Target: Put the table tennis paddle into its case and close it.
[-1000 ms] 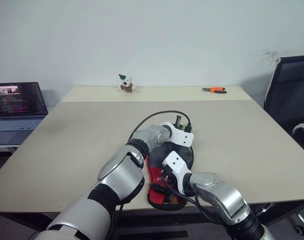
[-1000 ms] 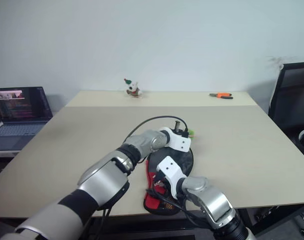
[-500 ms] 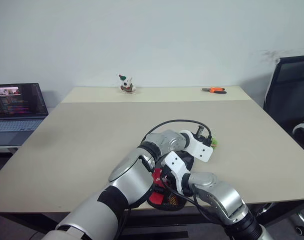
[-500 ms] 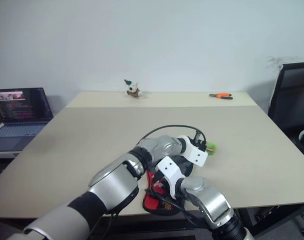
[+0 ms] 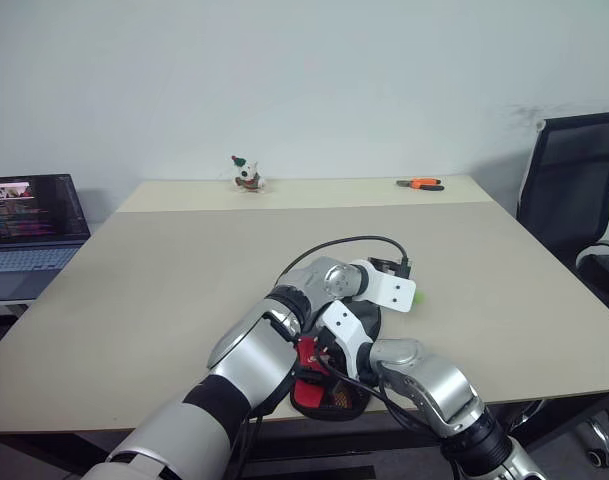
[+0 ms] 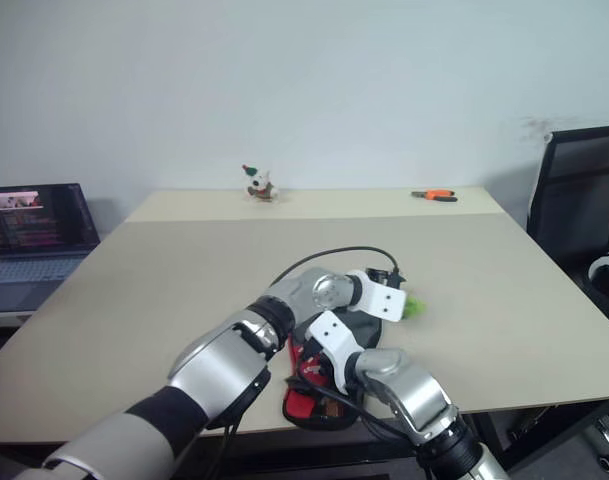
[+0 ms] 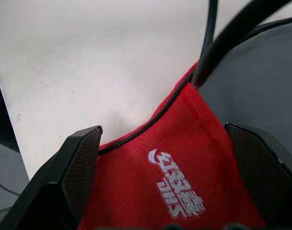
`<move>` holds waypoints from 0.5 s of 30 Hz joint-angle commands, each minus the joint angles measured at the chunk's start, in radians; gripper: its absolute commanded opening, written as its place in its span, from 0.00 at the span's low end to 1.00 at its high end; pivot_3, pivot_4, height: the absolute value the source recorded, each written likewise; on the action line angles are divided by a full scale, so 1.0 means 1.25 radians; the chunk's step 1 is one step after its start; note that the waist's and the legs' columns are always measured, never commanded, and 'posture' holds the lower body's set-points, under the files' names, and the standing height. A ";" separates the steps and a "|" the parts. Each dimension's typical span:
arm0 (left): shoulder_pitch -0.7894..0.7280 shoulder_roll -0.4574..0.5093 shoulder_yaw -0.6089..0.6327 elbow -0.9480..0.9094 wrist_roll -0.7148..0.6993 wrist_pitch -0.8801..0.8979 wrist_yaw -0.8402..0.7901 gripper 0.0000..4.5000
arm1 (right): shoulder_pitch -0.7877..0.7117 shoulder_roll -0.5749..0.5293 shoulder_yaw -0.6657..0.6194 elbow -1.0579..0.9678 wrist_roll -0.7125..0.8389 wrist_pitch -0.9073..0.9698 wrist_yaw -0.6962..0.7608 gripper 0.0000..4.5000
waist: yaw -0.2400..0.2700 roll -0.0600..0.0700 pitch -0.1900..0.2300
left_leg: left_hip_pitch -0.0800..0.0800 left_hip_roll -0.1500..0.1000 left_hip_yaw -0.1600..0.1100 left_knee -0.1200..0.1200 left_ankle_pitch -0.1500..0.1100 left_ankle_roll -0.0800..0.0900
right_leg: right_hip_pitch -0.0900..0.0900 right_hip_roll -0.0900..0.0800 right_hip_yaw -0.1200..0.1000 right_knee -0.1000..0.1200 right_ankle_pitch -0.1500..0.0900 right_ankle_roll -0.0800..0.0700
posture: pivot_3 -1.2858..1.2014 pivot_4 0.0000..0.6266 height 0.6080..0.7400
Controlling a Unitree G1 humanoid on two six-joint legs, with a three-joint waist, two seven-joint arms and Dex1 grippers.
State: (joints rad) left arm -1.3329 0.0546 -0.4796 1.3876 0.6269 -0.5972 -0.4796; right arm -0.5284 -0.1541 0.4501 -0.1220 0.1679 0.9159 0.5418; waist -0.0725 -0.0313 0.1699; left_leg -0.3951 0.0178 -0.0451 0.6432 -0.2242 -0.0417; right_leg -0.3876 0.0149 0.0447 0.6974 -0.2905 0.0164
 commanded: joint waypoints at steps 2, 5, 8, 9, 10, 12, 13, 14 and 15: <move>0.007 0.048 0.061 -0.040 -0.071 0.002 -0.046 0.68 | -0.008 0.007 0.024 0.095 0.003 0.022 0.026 1.00 | -0.005 0.000 0.000 | 0.000 0.000 0.000 0.000 0.000 0.000 | 0.000 0.000 0.000 0.000 0.000 0.000 | 0.52 0.24 1.00; 0.009 0.083 0.112 -0.060 -0.135 0.004 -0.113 0.68 | -0.030 -0.003 0.010 0.086 0.003 0.010 0.039 1.00 | -0.006 0.000 0.000 | -0.001 0.000 0.000 0.000 0.000 0.000 | 0.000 0.000 0.000 0.000 0.000 0.000 | 0.52 0.24 1.00; 0.015 0.102 0.180 -0.080 -0.217 0.042 -0.181 0.68 | -0.038 -0.027 -0.018 0.032 0.021 0.019 0.057 1.00 | -0.004 0.000 0.000 | -0.002 0.000 -0.001 0.000 0.000 0.000 | -0.001 0.000 -0.001 -0.001 0.000 0.000 | 0.52 0.24 1.00; 0.022 0.108 0.215 -0.089 -0.260 0.071 -0.218 0.68 | -0.038 -0.041 -0.037 -0.008 0.038 0.036 0.068 1.00 | -0.003 0.000 0.001 | -0.002 -0.001 -0.001 0.000 0.000 0.000 | -0.001 0.000 -0.001 -0.001 0.000 0.000 | 0.52 0.24 1.00; 0.027 0.113 0.242 -0.096 -0.292 0.095 -0.246 0.68 | -0.039 -0.056 -0.054 -0.040 0.055 0.050 0.081 1.00 | -0.001 0.000 0.001 | -0.003 -0.001 -0.002 0.000 0.000 0.000 | -0.001 -0.001 -0.001 -0.001 0.000 0.000 | 0.52 0.24 1.00; 0.042 0.124 0.280 -0.115 -0.338 0.133 -0.286 0.68 | -0.041 -0.088 -0.086 -0.101 0.089 0.081 0.102 1.00 | 0.002 0.000 0.002 | -0.004 -0.001 -0.002 0.000 0.000 0.000 | -0.002 -0.001 -0.002 -0.001 0.000 0.000 | 0.52 0.24 1.00; 0.053 0.130 0.294 -0.127 -0.356 0.147 -0.298 0.68 | -0.044 -0.107 -0.105 -0.131 0.109 0.101 0.113 1.00 | 0.004 0.000 0.002 | -0.005 -0.002 -0.002 0.000 0.000 0.000 | -0.002 -0.002 -0.002 -0.002 0.000 0.000 | 0.52 0.24 1.00; 0.070 0.138 0.311 -0.141 -0.377 0.163 -0.311 0.68 | -0.050 -0.129 -0.132 -0.164 0.133 0.122 0.124 1.00 | 0.005 0.000 0.003 | -0.005 -0.002 -0.003 0.000 0.000 0.000 | -0.002 -0.002 -0.002 -0.002 0.000 0.000 | 0.52 0.24 1.00; 0.092 0.148 0.326 -0.159 -0.399 0.176 -0.330 0.68 | -0.056 -0.152 -0.162 -0.194 0.156 0.141 0.134 1.00 | 0.006 0.000 0.003 | -0.005 -0.002 -0.003 0.000 0.000 0.000 | -0.002 -0.002 -0.002 -0.002 0.000 0.000 | 0.52 0.24 1.00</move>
State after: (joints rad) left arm -1.2352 0.2249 -0.1098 1.2450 0.1876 -0.4025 -0.8574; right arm -0.5699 -0.3216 0.3196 -0.2676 0.3044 1.0589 0.6807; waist -0.0655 -0.0312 0.1736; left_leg -0.4014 0.0155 -0.0489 0.6431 -0.2243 -0.0416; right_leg -0.3901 0.0123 0.0419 0.6948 -0.2910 0.0166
